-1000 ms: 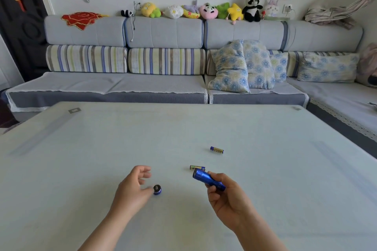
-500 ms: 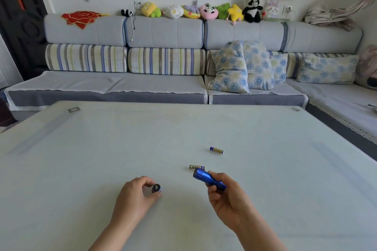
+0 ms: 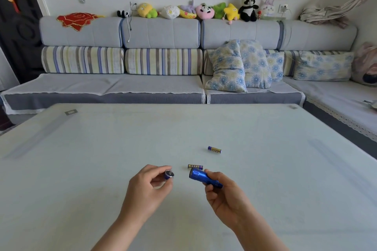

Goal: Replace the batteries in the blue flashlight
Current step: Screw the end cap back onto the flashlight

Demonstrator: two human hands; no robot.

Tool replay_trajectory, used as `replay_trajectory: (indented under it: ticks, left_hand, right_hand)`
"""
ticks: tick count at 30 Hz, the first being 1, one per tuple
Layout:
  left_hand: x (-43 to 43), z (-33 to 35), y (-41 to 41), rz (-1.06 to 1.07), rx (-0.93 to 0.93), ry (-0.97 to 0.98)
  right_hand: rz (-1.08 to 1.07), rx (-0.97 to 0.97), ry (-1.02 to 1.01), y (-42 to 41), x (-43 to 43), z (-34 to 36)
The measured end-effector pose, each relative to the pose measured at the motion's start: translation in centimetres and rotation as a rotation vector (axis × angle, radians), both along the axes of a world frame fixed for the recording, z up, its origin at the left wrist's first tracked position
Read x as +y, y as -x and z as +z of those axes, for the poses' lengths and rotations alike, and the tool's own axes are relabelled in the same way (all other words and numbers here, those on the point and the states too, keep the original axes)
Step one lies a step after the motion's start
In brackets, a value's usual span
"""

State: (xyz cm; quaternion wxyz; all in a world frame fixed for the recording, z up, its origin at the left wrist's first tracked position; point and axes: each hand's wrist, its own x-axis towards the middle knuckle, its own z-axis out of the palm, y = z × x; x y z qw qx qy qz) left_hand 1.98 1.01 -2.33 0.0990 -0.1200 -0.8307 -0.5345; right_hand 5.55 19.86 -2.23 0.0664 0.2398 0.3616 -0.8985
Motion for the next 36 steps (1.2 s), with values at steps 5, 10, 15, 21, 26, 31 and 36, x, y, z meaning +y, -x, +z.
replay_trajectory:
  ticks: [5, 10, 15, 21, 26, 31, 36]
  left_hand:
    - [0.7, 0.8, -0.3, -0.098, -0.018, -0.109]
    - [0.9, 1.5, -0.3, -0.207, -0.035, -0.099]
    - [0.8, 1.9, -0.5, -0.25, -0.092, -0.16]
    - [0.6, 1.9, -0.4, -0.259, -0.087, -0.153]
    - [0.8, 2.2, -0.2, -0.274, -0.056, -0.149]
    - [0.9, 2.3, -0.2, -0.274, -0.044, -0.153]
    - [0.9, 2.4, -0.3, -0.285, -0.044, -0.143]
  right_hand:
    - [0.028, 0.04, -0.033, 0.0, -0.1, 0.2]
    - [0.082, 0.112, -0.078, -0.1, -0.1, 0.5]
    - [0.145, 0.175, -0.137, -0.2, 0.1, 0.6]
    - [0.178, 0.211, -0.146, -0.3, 0.3, 0.7]
    - [0.173, 0.228, -0.164, -0.4, 0.5, 1.2]
    - [0.174, 0.234, -0.179, -0.4, 0.4, 1.6]
    - [0.18, 0.245, -0.177, -0.4, 0.6, 1.5]
